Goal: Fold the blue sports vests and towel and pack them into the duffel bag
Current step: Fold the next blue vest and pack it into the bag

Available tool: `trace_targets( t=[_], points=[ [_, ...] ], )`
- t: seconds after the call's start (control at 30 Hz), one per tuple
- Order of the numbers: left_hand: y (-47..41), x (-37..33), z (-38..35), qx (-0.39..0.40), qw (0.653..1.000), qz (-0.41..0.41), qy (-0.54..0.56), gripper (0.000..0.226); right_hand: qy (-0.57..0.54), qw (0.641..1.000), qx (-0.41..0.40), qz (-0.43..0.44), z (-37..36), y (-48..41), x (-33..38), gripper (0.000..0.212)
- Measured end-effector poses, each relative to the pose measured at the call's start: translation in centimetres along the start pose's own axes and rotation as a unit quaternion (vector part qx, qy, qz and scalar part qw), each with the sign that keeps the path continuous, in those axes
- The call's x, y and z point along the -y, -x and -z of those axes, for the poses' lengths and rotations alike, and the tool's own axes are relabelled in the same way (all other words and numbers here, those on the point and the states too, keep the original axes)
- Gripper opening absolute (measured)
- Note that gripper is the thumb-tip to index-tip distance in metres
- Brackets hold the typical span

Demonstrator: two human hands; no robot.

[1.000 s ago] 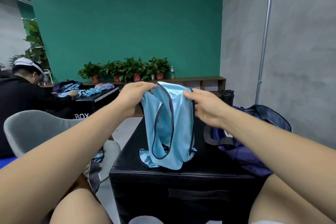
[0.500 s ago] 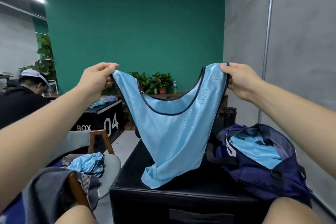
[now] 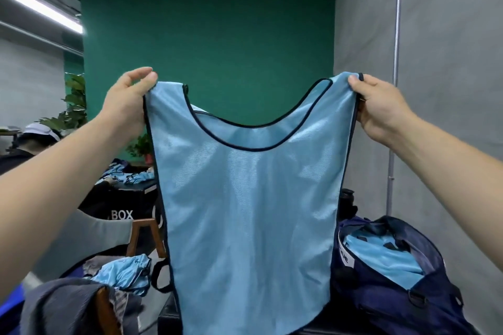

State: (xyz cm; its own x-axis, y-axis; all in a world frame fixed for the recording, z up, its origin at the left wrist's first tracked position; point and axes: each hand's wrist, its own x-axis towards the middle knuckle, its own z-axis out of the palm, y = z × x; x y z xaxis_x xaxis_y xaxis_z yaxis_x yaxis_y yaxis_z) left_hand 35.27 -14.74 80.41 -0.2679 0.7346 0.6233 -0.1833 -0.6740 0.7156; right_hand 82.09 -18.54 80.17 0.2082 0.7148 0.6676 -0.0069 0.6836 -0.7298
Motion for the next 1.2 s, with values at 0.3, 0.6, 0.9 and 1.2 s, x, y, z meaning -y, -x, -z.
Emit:
trace_targets(
  t=[0.3,0.6,0.9,1.2],
  points=[
    [0.3,1.1,0.2,0.087,0.992,0.050,0.071,0.065,-0.020,0.999,-0.035,-0.006,-0.3,0.2,0.1,0.020],
    [0.0,2.0,-0.1,0.012,0.997,0.040,-0.060,0.028,0.022,0.998,-0.054,0.014,-0.2,0.2,-0.3,0.025],
    [-0.6,2.0,-0.3,0.000,0.993,0.021,-0.113,0.014,0.108,0.984,-0.097,0.103,0.0,0.3,-1.0,0.031],
    [-0.9,2.1,-0.4,0.025,0.984,0.013,-0.177,0.028,0.140,0.978,-0.112,0.108,0.6,-0.4,-1.8,0.039]
  ],
)
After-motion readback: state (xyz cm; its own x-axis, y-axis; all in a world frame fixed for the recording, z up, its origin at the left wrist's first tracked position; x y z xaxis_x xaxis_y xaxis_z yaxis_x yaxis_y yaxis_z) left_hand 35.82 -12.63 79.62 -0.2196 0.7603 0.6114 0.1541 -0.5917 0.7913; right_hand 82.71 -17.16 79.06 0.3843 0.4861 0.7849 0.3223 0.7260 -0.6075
